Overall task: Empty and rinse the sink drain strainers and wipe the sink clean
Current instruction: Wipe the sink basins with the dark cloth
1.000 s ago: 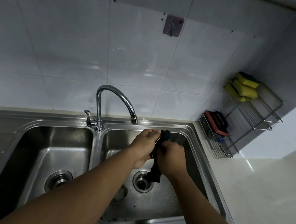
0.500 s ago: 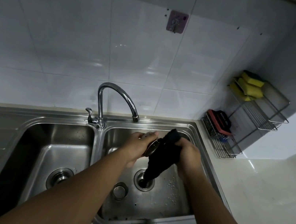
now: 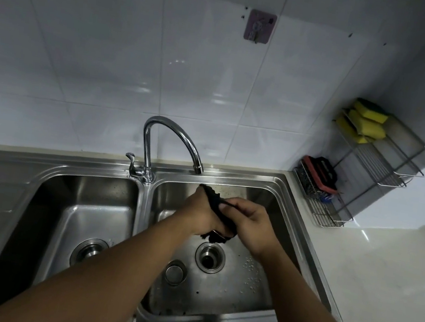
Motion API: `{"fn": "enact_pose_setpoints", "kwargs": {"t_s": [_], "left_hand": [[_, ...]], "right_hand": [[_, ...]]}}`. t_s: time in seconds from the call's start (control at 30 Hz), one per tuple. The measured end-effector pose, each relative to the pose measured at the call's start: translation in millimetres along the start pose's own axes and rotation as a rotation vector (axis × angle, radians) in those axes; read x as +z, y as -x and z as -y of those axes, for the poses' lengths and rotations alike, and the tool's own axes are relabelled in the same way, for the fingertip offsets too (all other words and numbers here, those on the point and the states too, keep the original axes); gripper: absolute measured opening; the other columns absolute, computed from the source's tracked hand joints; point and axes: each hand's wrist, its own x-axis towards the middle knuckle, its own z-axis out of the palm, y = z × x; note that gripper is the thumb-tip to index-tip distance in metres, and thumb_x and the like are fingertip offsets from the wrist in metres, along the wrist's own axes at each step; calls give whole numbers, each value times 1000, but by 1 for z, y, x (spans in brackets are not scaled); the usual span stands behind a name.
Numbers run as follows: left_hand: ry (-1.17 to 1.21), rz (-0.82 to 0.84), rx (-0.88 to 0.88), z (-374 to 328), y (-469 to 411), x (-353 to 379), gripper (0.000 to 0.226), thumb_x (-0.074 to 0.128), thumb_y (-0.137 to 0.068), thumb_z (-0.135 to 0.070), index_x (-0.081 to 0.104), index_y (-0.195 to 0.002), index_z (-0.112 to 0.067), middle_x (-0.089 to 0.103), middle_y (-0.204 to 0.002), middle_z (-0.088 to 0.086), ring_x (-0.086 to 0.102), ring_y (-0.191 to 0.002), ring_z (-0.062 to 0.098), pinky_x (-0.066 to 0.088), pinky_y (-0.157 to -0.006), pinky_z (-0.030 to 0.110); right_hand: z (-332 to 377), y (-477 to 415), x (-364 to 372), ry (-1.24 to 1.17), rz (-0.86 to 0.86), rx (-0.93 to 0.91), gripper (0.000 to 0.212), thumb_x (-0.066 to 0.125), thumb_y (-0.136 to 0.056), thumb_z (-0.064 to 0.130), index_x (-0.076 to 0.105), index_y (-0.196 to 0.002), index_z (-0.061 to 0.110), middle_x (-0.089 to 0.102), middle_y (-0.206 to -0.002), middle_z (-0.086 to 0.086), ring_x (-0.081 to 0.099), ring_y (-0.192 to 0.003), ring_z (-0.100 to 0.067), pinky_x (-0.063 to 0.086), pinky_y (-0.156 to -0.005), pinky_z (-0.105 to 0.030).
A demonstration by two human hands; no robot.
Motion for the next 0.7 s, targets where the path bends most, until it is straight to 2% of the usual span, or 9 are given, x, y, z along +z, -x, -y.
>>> {"fn": "enact_pose_setpoints", "kwargs": {"t_s": [0.07, 0.13, 0.2, 0.27, 0.33, 0.47, 0.57, 0.63, 0.7], "left_hand": [[-96, -29, -16, -1, 0, 2, 97, 92, -41, -23, 49, -126, -6, 60, -111, 6, 61, -98, 22, 52, -93, 36], [-138, -55, 17, -4, 4, 2, 113, 94, -46, -21, 30, -139, -13, 53, -118, 2, 58, -105, 23, 52, -97, 38], [-124, 3, 36, -10, 6, 4, 113, 94, -35, -28, 26, -126, -24, 56, -111, 2, 59, -96, 18, 58, -88, 41], [-189, 11, 52, -16, 7, 7, 103, 93, -34, -31, 24, -110, -32, 55, -106, 2, 63, -91, 17, 61, -75, 41], [-282, -27, 111, -18, 9, 9, 100, 94, -38, -28, 26, -111, -31, 46, -110, -1, 60, -92, 17, 60, -70, 36], [-427, -97, 189, -19, 9, 13, 112, 95, -43, -28, 26, -130, -19, 28, -116, -4, 46, -98, 17, 51, -78, 33], [-513, -136, 232, -21, 11, 17, 116, 95, -42, -31, 28, -135, -12, 28, -126, 2, 51, -102, 24, 53, -87, 38], [-511, -157, 265, -20, 11, 17, 116, 95, -41, -29, 31, -136, -10, 22, -131, 3, 55, -107, 26, 52, -93, 41], [-501, -127, 289, -18, 10, 16, 117, 95, -43, -21, 30, -140, -11, 17, -134, 2, 56, -111, 28, 52, -95, 42]], "right_hand": [[1, -1, -1, 30, 41, -2, 19, 69, -91, 5, 80, -84, 18, 75, -81, -4, 70, -76, -13, 54, -67, -21], [1, -6, -4, 58, 31, 13, 19, 68, -91, 7, 81, -85, 19, 77, -84, -4, 71, -78, -12, 54, -68, -20], [-1, -9, -4, 93, -4, 66, 19, 64, -92, 13, 80, -87, 21, 76, -84, 0, 70, -78, -11, 53, -67, -21], [-2, -13, -4, 115, -30, 138, 19, 60, -87, 24, 77, -85, 15, 71, -77, 0, 63, -72, -13, 50, -63, -26], [0, -16, -3, 105, -23, 228, 32, 58, -76, 34, 70, -86, 6, 63, -74, -7, 57, -70, -18, 44, -63, -32], [2, -20, -7, 98, -33, 328, 43, 60, -64, 41, 70, -88, 7, 66, -74, -9, 61, -67, -20, 47, -56, -31], [2, -22, -7, 58, -129, 339, 25, 58, -74, 33, 70, -74, 11, 63, -70, -8, 59, -64, -20, 46, -57, -31], [1, -23, -8, 37, -216, 357, 22, 56, -78, 27, 65, -60, 18, 57, -64, -6, 54, -57, -19, 43, -55, -31], [-1, -23, -9, -51, -219, 423, 18, 57, -77, 27, 66, -63, 19, 59, -63, -7, 57, -53, -20, 46, -52, -31]]}}
